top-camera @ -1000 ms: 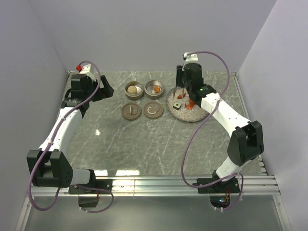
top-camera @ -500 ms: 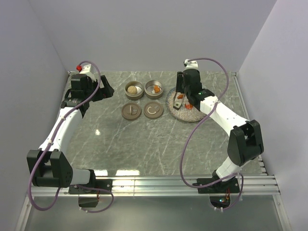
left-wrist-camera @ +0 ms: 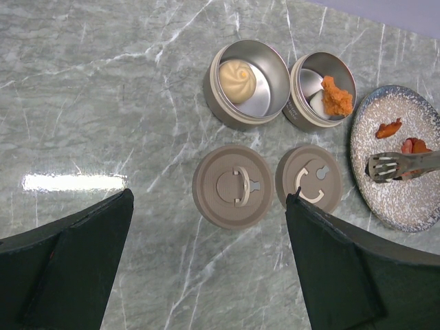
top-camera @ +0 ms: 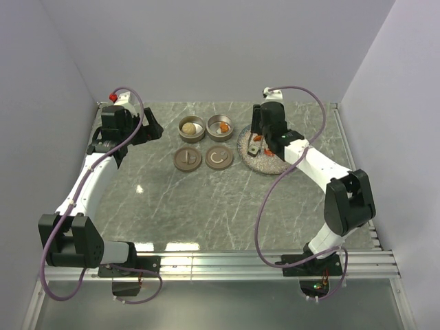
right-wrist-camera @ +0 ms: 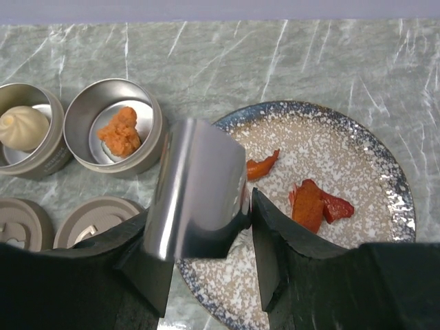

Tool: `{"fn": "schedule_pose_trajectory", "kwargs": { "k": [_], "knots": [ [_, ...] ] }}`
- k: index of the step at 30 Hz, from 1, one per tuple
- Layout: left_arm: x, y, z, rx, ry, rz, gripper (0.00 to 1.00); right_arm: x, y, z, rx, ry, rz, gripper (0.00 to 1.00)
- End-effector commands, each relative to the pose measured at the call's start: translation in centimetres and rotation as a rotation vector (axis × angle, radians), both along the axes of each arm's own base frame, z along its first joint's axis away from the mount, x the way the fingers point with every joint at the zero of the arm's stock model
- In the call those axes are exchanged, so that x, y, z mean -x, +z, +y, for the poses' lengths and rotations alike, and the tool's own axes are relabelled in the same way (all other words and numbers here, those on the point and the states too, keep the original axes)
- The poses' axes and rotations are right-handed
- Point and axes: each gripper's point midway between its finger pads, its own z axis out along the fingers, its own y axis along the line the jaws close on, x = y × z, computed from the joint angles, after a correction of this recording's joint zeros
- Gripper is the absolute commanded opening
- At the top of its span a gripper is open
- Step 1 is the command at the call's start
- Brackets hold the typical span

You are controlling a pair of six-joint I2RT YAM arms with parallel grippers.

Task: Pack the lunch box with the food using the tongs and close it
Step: Pick up the food using the clamp

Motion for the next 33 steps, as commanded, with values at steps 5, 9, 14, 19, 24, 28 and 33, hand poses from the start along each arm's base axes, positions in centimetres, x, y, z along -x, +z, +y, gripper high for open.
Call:
{"fn": "schedule_pose_trajectory", "kwargs": {
  "k": [5,9,14,19,24,28,33],
  "knots": [
    [-0.5,1.6,0.0,0.004,-0.004,-0.056,0.99,-1.2,0.9,2.0,-0.035,0.009,-0.067,0.51],
    [-0.5,1.6,0.0,0.004,-0.003,-0.060,0.99,-1.1,0.4,2.5,-0.015,0.006,-0.059,0.51],
    [-0.4,1.7,0.1,-0.002,0.001,-0.061,0.99,-0.8,-0.1,2.3,-0.001,-0.015,-0.056,0.42],
    [-0.4,1.6,0.0,0.002,0.000,-0.062,0.99,-1.0,2.5,1.8,0.029,-0.017,-0.099,0.28],
    [-0.3,1.6,0.1,0.000,0.000,-0.064,0.99,-1.1,7.4,1.6,0.018,-0.007,-0.194,0.25],
    [-0.3,1.6,0.0,0.001,-0.003,-0.066,0.99,-1.3,10.6,2.4,-0.013,0.018,-0.252,0.24],
    [-0.2,1.6,0.0,0.002,-0.004,-0.062,0.99,-1.8,14.2,5.2,-0.068,0.101,-0.321,0.24]
  ]
}}
